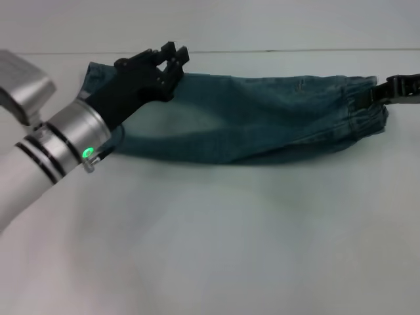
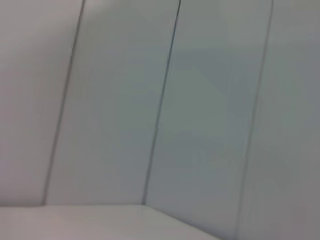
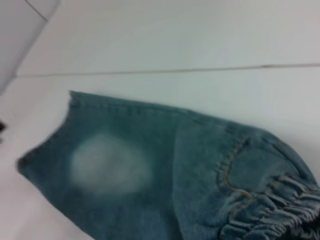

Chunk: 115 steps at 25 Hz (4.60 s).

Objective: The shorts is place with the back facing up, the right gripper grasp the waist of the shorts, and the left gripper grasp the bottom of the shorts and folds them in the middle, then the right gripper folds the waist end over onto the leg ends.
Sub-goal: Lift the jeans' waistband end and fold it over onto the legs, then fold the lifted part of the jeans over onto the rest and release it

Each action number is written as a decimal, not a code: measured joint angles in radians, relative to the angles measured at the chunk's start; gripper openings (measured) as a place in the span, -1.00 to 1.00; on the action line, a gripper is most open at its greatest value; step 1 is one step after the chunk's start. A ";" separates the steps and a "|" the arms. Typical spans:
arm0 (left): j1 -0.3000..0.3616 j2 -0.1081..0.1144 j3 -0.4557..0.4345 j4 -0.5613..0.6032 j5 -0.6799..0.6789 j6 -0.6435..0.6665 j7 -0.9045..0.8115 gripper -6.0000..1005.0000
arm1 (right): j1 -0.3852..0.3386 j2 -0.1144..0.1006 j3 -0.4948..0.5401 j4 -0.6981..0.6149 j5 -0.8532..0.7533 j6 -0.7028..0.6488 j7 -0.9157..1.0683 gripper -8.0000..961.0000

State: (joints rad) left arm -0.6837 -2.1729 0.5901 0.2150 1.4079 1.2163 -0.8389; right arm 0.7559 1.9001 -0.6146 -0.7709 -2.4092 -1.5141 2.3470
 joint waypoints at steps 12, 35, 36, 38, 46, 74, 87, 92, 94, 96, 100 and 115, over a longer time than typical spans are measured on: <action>-0.127 -0.002 -0.008 -0.127 -0.148 -0.130 0.277 -0.94 | -0.101 0.013 0.032 -0.142 0.187 -0.240 -0.024 -0.77; -0.196 -0.002 0.007 -0.391 -0.039 -0.292 0.529 -0.99 | -0.150 -0.034 0.117 -0.284 0.392 -0.445 -0.082 -0.78; -0.201 -0.002 0.004 -0.402 -0.024 -0.290 0.529 -0.99 | -0.145 -0.034 0.119 -0.284 0.393 -0.444 -0.081 -0.78; -0.210 -0.002 -0.006 -0.431 -0.003 -0.282 0.529 -0.99 | -0.133 -0.034 0.121 -0.283 0.391 -0.437 -0.078 -0.78; -0.247 -0.002 -0.080 -0.535 0.077 -0.251 0.529 -0.99 | -0.099 -0.032 0.099 -0.259 0.376 -0.384 -0.076 -0.78; -0.224 -0.002 -0.613 -0.771 0.612 -0.436 0.671 -0.98 | -0.021 -0.026 0.018 -0.203 0.346 -0.323 -0.088 -0.79; 0.022 -0.002 -0.789 -0.668 0.614 -0.279 0.645 -0.96 | -0.019 -0.031 0.008 -0.142 0.346 -0.311 -0.125 -0.76; 0.165 -0.002 -0.861 -0.582 0.614 -0.090 0.624 -0.85 | 0.000 -0.026 0.003 -0.098 0.347 -0.296 -0.164 -0.72; 0.212 -0.002 -0.898 -0.548 0.612 -0.021 0.620 -0.78 | 0.014 -0.021 -0.012 -0.073 0.348 -0.279 -0.186 -0.70; 0.249 -0.002 -0.931 -0.520 0.609 0.031 0.611 -0.68 | 0.037 -0.011 -0.044 -0.031 0.348 -0.246 -0.219 -0.68; 0.313 -0.001 -1.014 -0.478 0.606 0.097 0.577 -0.40 | 0.107 0.019 -0.137 0.077 0.348 -0.156 -0.292 -0.65; 0.392 -0.002 -1.155 -0.430 0.610 0.074 0.448 0.08 | 0.244 0.133 -0.379 0.183 0.283 0.075 -0.323 -0.35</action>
State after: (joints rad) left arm -0.2922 -2.1748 -0.5648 -0.2152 2.0178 1.2905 -0.3908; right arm 0.9994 2.0329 -0.9937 -0.5881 -2.1258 -1.4389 2.0236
